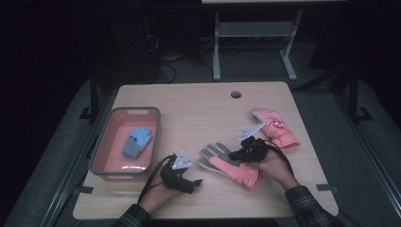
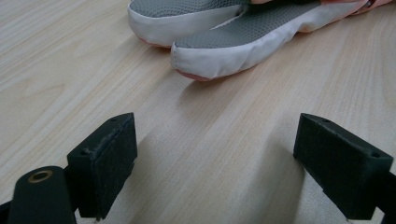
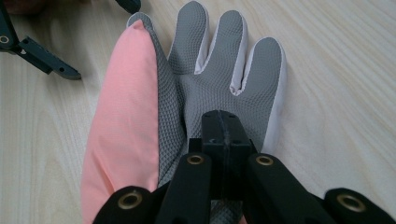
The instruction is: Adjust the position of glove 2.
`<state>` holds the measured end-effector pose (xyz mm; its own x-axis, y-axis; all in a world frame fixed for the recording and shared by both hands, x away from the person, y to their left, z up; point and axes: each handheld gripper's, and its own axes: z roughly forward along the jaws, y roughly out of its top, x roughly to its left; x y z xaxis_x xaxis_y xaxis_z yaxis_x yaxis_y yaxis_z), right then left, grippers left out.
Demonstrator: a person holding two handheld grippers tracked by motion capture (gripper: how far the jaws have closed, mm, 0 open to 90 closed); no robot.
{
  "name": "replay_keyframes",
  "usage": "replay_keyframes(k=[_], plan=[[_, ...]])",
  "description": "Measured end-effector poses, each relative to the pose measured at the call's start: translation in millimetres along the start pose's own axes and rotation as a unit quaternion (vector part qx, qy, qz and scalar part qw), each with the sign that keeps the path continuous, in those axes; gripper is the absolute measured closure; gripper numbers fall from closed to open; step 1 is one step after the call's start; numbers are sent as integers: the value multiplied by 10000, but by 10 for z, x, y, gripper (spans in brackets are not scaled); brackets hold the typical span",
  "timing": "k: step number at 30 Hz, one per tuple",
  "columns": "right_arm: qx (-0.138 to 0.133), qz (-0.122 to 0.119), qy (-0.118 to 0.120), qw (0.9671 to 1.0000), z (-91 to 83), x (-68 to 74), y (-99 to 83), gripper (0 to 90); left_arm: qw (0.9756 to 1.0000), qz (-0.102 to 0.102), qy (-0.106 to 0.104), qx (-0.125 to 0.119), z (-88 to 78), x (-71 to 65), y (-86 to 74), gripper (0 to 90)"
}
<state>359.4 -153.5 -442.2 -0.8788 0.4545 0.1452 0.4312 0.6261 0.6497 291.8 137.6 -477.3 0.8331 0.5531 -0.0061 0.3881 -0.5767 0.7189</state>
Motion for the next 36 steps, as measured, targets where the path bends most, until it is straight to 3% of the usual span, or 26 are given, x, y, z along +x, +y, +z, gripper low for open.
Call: replay_keyframes(k=[2,4,7,12,18,23,25,26,29,32,34,36], plan=[[-55,78,17,10000,-18,5,4,874,10000,0,-1,0,0,0,0,126],[-165,109,-107,9997,-93,-27,10,837,10000,-2,6,-4,1,-1,0,126],[-316,364,-334,9983,-247,-124,4,744,10000,0,7,-4,1,0,0,125],[-395,707,-707,9942,-436,-304,-30,573,10000,1,7,-3,1,0,0,126],[-448,1001,-1040,9885,-598,-544,-108,465,10000,-2,6,-3,1,0,0,125],[-480,1163,-1211,9846,-701,-682,-148,427,10000,-1,7,-2,1,0,0,125],[-512,1299,-1371,9807,-759,-787,-186,401,10000,0,7,-2,1,0,0,125],[-512,1299,-1371,9807,-759,-787,-186,401,10000,1,7,-1,1,0,0,125],[-518,1390,-1561,9765,-810,-885,-218,370,10000,1,7,-2,1,0,0,126],[-405,1588,-1774,9704,-816,-1036,-279,293,10000,0,7,-2,1,0,0,126],[-372,1604,-1812,9696,-814,-1060,-290,286,10000,0,7,-3,1,0,0,126],[-373,1717,-1944,9651,-821,-1129,-322,247,10000,1,7,-1,1,0,0,126]])
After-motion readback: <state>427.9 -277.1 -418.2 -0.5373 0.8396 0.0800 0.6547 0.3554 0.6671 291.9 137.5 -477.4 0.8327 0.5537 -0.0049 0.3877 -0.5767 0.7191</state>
